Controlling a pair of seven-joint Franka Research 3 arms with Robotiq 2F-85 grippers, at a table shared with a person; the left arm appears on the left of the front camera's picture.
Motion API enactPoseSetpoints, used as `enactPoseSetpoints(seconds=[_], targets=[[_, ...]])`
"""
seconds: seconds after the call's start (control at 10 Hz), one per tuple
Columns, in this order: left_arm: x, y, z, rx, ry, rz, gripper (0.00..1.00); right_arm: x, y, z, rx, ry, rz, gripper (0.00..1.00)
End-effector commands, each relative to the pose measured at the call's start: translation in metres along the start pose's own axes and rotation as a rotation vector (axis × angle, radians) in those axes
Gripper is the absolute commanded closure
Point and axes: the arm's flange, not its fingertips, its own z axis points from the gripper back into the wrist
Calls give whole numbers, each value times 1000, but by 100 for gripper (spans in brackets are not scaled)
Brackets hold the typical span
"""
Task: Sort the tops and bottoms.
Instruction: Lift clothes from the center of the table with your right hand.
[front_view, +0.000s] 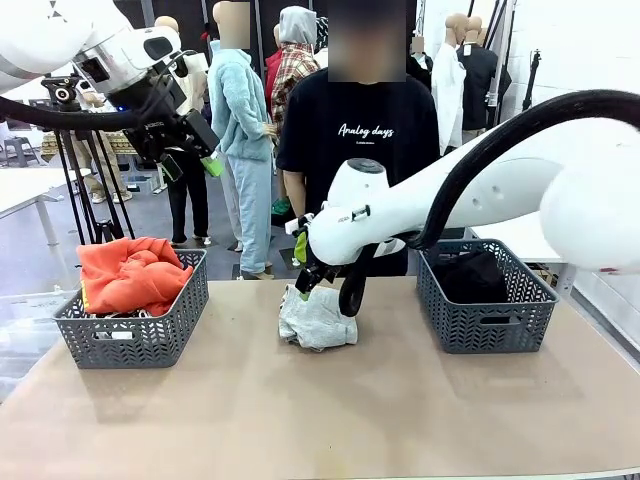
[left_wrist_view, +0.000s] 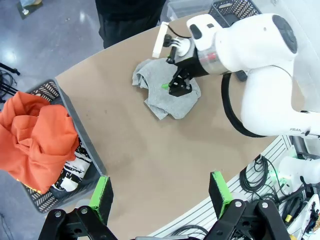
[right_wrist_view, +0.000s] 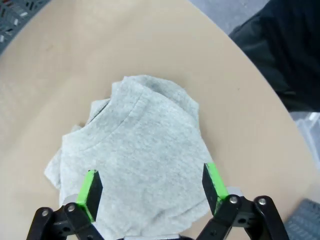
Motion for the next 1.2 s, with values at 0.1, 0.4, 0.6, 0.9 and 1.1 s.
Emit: enactPoseSetpoints(seconds=[0.1,0.4,0.6,0.9,1.1], targets=[[-1,1,3,-1,6,2,0,30,-5,-12,-58,140,-21,0],[-1,1,3,-1,6,2,0,41,-17,-21,-33,175,-48,0],[-1,1,3,-1,6,2,0,41,-23,-32,-20,222,-73,0],[-1,1,3,-1,6,2,0,38,-27,-39,4,254,-75,0],[-1,1,3,-1,6,2,0,38,-28,-39,3,286,-69,27]])
